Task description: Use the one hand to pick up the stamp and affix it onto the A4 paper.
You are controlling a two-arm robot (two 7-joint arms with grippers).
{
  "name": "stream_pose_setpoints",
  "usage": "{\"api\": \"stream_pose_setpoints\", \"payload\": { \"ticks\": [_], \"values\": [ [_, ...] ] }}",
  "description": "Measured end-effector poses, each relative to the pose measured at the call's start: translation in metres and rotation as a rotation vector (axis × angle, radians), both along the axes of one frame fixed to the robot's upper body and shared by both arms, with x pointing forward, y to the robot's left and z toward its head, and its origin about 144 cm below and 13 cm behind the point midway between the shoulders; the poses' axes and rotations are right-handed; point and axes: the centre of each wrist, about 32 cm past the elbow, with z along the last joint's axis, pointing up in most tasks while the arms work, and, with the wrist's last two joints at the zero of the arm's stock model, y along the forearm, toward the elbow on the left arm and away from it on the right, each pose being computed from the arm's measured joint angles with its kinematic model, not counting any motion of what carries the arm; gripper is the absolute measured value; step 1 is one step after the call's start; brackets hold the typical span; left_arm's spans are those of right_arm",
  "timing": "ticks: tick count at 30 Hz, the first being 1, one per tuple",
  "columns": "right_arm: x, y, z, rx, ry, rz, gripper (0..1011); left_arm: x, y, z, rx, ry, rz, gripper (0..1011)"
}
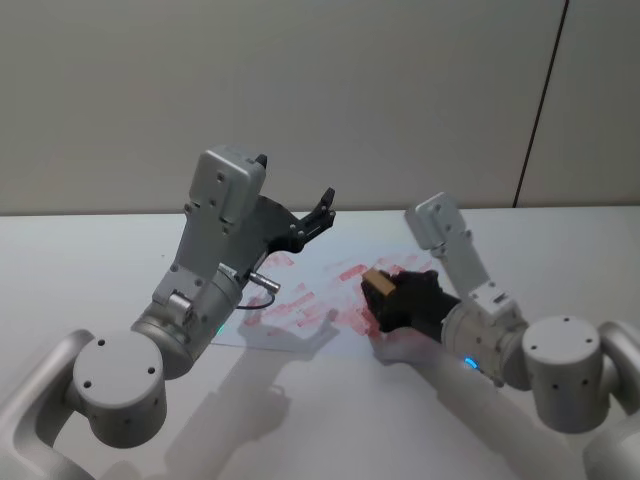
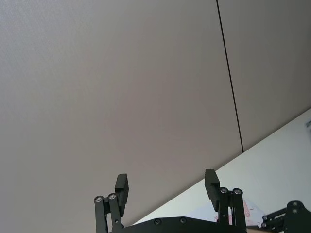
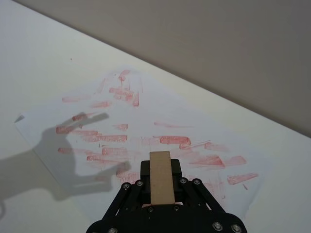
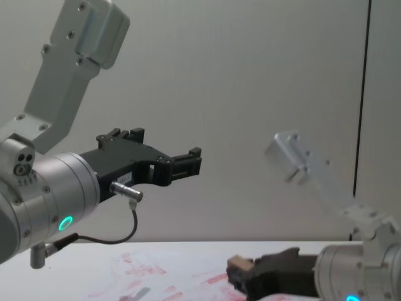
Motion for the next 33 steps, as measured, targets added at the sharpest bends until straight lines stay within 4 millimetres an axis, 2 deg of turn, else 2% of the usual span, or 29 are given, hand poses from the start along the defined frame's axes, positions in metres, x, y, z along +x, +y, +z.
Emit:
{"api": "stream_pose_setpoints", "payload": {
  "ticks": [16, 33],
  "values": [
    [0.001, 0.012, -0.019, -0.057, 0.062, 0.013, 220, 0.000, 0.000, 0.000, 0.000, 0.000, 0.000, 1001],
    [0.001, 0.014, -0.019, -0.054, 0.079, -0.032, 221, 0.000, 0.000, 0.000, 0.000, 0.000, 0.000, 1001]
  ]
}}
